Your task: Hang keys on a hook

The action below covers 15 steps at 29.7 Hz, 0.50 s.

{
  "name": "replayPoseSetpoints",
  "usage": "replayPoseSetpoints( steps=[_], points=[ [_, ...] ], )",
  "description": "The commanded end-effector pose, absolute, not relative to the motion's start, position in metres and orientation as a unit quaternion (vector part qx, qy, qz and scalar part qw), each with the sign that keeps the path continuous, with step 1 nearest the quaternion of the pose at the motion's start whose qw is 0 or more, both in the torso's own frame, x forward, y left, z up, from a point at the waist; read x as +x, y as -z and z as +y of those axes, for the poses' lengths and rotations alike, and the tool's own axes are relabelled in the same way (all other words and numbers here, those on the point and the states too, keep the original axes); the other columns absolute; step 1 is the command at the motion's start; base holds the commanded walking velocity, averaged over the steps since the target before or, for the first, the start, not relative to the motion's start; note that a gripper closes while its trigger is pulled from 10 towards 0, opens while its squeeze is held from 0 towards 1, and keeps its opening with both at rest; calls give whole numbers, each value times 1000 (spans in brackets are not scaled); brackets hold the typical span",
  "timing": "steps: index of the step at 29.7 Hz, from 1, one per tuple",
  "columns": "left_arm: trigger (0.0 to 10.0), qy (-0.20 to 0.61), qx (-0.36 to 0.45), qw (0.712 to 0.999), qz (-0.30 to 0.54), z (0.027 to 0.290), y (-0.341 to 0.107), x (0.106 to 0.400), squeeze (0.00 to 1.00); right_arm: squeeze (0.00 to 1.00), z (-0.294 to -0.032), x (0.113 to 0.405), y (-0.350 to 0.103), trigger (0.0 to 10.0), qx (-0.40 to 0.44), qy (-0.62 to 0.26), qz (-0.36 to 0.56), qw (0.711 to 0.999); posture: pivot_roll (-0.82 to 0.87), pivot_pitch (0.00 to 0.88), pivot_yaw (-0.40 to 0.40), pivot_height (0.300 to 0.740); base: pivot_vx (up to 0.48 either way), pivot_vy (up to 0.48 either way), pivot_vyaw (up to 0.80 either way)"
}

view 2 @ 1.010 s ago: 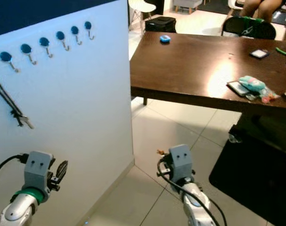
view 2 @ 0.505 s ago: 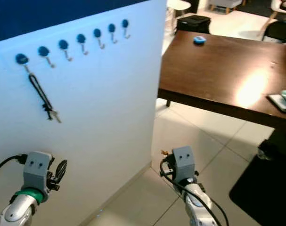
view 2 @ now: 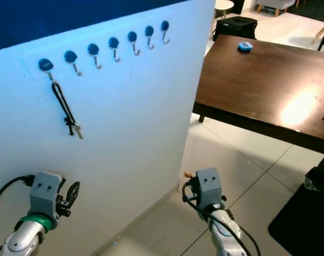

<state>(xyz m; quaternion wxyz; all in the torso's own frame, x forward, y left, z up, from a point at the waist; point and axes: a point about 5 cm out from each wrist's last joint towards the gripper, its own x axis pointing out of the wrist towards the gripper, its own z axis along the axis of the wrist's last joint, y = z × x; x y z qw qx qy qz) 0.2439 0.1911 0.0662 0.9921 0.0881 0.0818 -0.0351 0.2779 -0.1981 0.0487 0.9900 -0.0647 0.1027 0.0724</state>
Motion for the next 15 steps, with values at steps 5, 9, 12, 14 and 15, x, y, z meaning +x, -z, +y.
replayPoseSetpoints(
  steps=[5, 9, 12, 14, 15],
  points=[
    [10000, 6, 96, 990, 99, 205, -61, 239, 0, 0, -200, 273, -43, 10000, -57, -68, 112, 990, -112, 0, 108, 740, 0, 0, 0],
    [10000, 6, 95, 990, 100, 205, -61, 239, 0, 0, -200, 273, -42, 10000, -54, -67, 113, 990, -113, 0, 109, 740, 0, 0, 0],
    [10000, 5, 94, 990, 101, 206, -60, 239, 0, 0, -200, 273, -42, 10000, -54, -68, 113, 990, -113, 0, 109, 740, 0, 0, 0],
    [10000, 4, 92, 990, 102, 206, -60, 239, 0, 0, -200, 272, -42, 10000, -53, -68, 113, 990, -112, 0, 108, 740, 0, 0, 0],
    [10000, 2, 91, 990, 104, 206, -60, 238, 0, 0, -200, 273, -42, 10000, -53, -69, 113, 990, -112, 0, 108, 740, 0, 0, 0]
  ],
)
